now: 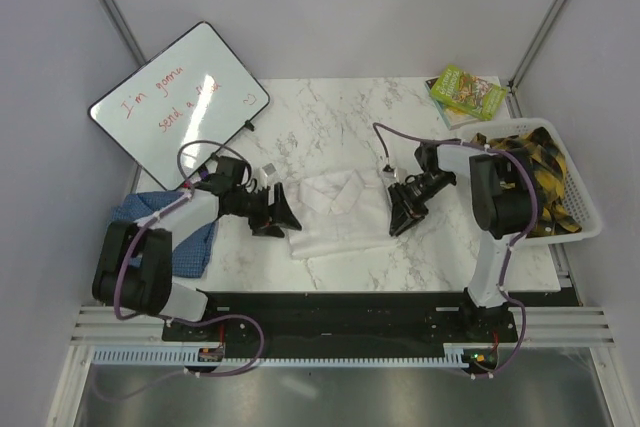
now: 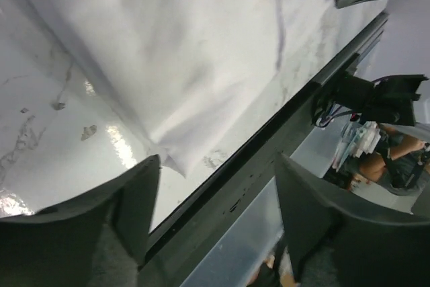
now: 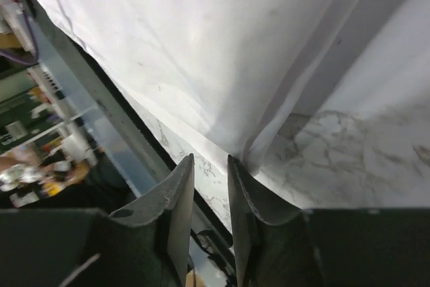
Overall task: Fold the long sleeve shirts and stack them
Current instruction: Fold the shirt, then neatly place the folded shirt to the corner
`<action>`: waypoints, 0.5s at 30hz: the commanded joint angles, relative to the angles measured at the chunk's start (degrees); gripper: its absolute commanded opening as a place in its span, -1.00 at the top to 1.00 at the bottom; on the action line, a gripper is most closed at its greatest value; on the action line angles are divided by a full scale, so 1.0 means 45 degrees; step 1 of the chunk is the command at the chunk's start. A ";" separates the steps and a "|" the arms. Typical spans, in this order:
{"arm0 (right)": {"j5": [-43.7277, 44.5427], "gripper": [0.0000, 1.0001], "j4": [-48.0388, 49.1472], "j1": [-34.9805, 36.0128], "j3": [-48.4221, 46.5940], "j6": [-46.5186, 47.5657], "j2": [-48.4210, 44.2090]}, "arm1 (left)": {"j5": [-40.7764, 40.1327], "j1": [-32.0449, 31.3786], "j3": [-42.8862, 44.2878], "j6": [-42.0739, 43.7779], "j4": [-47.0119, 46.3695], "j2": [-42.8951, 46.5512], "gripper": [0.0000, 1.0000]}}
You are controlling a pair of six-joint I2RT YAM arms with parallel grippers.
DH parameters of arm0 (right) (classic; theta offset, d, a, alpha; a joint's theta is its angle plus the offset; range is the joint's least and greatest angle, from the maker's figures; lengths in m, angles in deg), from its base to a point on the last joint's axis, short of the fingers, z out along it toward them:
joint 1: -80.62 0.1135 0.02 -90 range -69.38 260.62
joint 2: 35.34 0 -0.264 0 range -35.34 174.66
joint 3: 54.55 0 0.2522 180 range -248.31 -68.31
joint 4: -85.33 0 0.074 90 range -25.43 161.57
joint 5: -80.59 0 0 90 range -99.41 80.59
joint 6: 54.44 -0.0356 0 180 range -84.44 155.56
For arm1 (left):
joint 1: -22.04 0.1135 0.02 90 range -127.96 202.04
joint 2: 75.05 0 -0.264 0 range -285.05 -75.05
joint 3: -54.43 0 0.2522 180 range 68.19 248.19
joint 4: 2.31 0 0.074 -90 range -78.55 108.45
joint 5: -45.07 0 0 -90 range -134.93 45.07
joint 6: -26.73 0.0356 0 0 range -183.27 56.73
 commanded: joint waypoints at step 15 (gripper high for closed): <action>0.8563 -0.01 0.7590 0.9930 0.0657 0.1316 -0.6748 | -0.2416 0.3648 -0.0456 -0.3149 0.1231 0.5670 -0.99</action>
